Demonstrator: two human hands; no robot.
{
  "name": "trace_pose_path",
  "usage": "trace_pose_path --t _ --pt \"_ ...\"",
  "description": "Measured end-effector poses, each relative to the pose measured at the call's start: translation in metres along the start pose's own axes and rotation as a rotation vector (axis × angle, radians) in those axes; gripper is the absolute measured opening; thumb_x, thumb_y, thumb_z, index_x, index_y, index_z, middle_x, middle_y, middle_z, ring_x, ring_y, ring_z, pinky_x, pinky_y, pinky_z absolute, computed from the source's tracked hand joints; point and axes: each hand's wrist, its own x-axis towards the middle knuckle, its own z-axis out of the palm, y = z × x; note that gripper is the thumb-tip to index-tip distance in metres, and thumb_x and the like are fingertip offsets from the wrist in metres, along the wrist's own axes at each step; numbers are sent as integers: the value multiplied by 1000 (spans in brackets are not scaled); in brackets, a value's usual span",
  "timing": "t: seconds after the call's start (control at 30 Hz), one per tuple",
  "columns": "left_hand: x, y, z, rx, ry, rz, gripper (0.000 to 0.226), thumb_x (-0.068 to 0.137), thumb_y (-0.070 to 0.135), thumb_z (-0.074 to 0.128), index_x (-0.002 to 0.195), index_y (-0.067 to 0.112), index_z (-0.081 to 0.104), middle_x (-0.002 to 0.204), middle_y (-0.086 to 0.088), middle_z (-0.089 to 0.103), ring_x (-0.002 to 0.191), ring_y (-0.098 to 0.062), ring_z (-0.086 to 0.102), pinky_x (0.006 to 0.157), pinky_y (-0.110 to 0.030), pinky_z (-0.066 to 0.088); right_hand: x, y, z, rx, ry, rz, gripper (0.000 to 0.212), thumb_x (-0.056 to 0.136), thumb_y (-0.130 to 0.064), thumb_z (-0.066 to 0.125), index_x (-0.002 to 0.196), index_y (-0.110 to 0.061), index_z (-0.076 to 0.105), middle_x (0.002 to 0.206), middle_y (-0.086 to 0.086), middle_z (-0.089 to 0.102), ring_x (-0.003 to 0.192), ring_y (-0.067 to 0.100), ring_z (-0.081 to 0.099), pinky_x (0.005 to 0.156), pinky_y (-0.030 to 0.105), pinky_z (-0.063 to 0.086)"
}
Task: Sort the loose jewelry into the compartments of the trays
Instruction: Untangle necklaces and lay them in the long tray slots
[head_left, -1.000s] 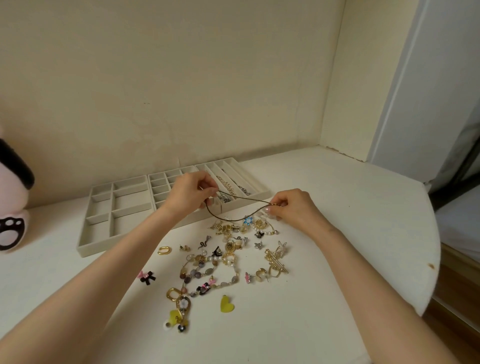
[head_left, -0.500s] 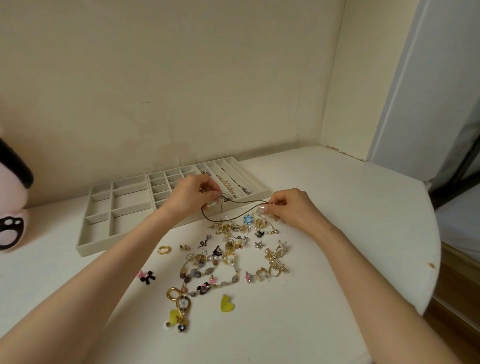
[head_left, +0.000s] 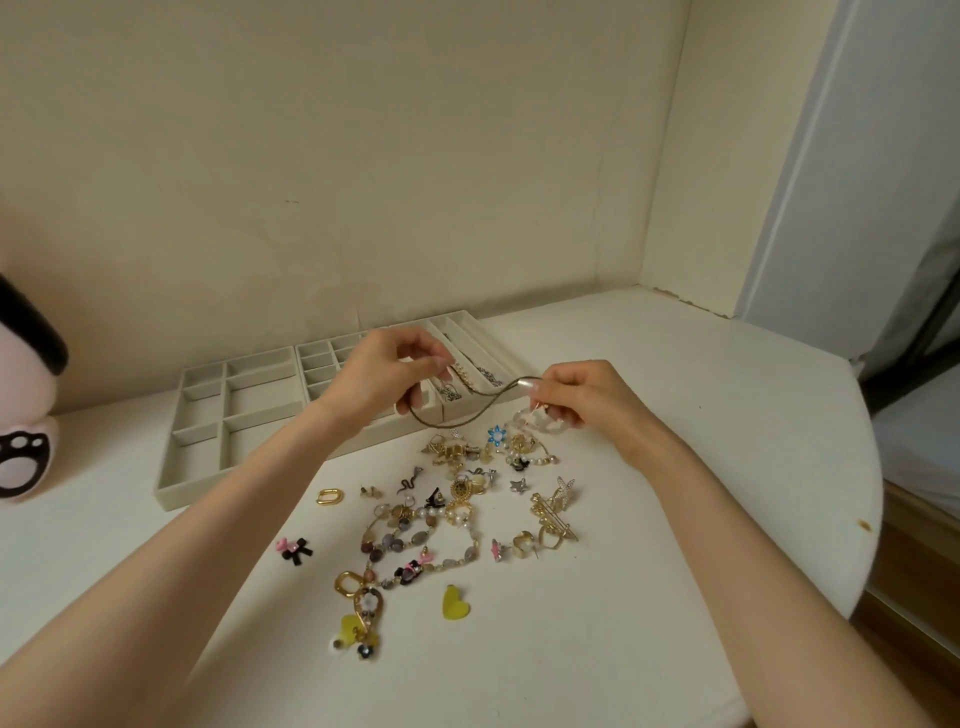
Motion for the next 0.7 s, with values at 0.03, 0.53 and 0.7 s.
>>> trace_pose_path --t 0.03,0.53,0.7 --pt "1 2 0 -37 21 -9 7 89 5 57 93 0 62 80 -10 67 34 -5 45 33 -16 36 1 0 -1 24 19 3 25 87 -23 66 64 -12 65 52 -1 50 46 5 40 47 14 32" --pt "7 -25 2 -49 126 -127 7 89 0 56 85 4 60 71 -10 64 53 -10 66 51 -21 54 13 24 7 -314 198 6 12 81 -23 72 71 -19 67 60 -2 67 55 12 59 68 32 53" --pt "9 -28 2 -73 170 -97 6 90 -1 55 91 0 61 76 -12 63 60 -14 68 60 -27 59 12 24 9 -307 181 -1 6 82 -18 71 77 -16 69 63 -1 67 51 12 58 66 33 56"
